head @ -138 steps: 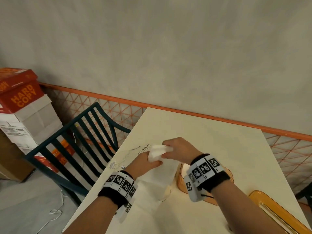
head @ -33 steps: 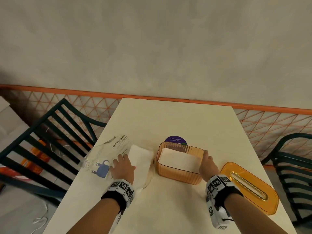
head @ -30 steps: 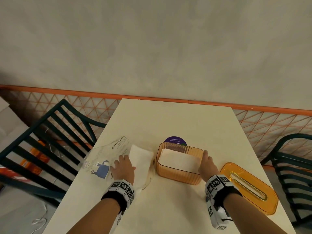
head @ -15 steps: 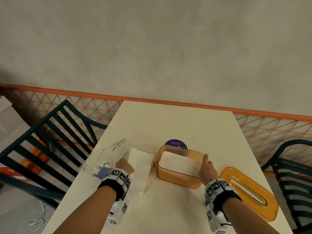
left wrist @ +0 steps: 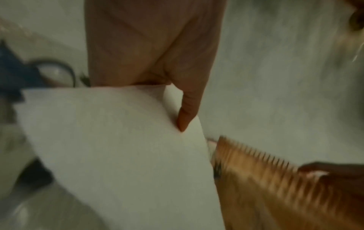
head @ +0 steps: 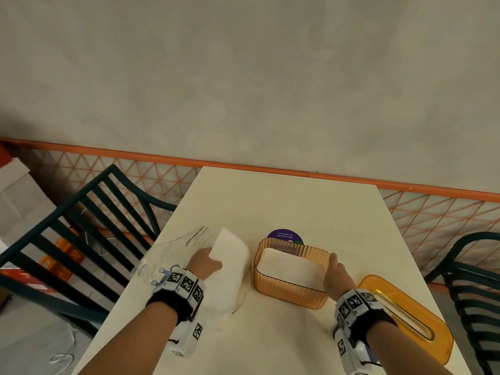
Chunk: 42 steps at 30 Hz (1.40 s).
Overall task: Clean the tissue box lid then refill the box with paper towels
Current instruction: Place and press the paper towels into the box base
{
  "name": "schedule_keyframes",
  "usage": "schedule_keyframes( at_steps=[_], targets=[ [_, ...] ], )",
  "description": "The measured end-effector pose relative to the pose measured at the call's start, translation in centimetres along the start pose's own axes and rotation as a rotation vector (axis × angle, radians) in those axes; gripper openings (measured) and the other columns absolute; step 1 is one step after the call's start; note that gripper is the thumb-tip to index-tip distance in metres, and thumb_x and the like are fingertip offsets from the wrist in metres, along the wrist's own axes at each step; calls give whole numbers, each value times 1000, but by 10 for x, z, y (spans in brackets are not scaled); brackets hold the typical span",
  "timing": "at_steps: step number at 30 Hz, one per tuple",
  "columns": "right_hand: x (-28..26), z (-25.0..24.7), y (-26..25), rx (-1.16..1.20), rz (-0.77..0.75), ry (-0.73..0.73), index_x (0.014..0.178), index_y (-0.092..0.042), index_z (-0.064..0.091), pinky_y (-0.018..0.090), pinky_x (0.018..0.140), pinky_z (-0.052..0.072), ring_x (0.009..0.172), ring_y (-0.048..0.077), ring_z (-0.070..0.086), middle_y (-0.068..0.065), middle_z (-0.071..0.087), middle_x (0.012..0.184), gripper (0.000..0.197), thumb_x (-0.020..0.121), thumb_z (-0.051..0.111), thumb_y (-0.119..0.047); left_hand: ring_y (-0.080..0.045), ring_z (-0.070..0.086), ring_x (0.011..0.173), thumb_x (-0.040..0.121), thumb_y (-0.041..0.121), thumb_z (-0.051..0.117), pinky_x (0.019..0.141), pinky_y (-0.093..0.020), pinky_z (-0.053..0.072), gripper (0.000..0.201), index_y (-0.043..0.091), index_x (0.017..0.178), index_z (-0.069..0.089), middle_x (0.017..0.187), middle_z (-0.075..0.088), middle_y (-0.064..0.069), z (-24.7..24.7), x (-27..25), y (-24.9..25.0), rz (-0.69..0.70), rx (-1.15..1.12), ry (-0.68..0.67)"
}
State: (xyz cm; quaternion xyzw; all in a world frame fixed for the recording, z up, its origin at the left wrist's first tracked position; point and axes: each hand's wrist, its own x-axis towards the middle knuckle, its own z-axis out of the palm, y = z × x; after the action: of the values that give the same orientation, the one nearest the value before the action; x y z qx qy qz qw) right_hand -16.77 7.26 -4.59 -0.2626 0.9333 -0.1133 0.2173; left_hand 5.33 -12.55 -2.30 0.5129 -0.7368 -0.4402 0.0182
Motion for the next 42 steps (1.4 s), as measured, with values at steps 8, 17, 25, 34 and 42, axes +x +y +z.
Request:
schedule_keyframes(
  at_steps=[8, 17, 25, 34, 42],
  targets=[
    [-35, -75, -77, 371, -479, -81, 146, -20, 21, 13, 80, 46, 106, 15, 53, 6, 46, 134, 69, 90, 54, -41, -18, 60, 96, 87, 7, 59, 78, -21, 47, 29, 20, 113, 55, 109, 63, -2, -47, -42, 46, 263, -220, -131],
    [-53, -70, -109, 784, -347, -409, 137, -28, 28, 40, 72, 60, 83, 27, 73, 8, 67, 104, 71, 81, 54, -62, -22, 63, 103, 88, 6, 58, 90, -35, 51, 27, 18, 112, 59, 113, 67, -6, -36, -49, 60, 257, -487, -157],
    [-55, -36, -112, 1046, -135, -558, 125, -17, 46, 38, 70, 58, 75, 27, 71, 12, 70, 98, 67, 84, 36, -70, -28, 60, 100, 91, 3, 46, 86, -41, 49, 29, 9, 118, 56, 108, 65, -12, -41, -43, 35, 143, -942, -315],
    [-56, -27, -123, 1234, -249, -540, 123, -8, 53, 49, 89, 51, 93, 30, 64, 17, 65, 114, 37, 91, 56, -28, -35, 53, 122, 75, 10, 58, 108, -54, 36, 59, 11, 133, 48, 130, 58, -17, -32, -37, 24, 141, -796, -356],
    [-52, -37, -122, 1246, -305, -412, 119, -7, 54, 38, 70, 55, 92, 28, 62, 11, 64, 108, 34, 86, 57, -1, -21, 62, 106, 91, 22, 58, 99, -44, 48, 31, 18, 121, 52, 119, 64, -4, -24, -39, 35, 165, -634, -185]
  ],
)
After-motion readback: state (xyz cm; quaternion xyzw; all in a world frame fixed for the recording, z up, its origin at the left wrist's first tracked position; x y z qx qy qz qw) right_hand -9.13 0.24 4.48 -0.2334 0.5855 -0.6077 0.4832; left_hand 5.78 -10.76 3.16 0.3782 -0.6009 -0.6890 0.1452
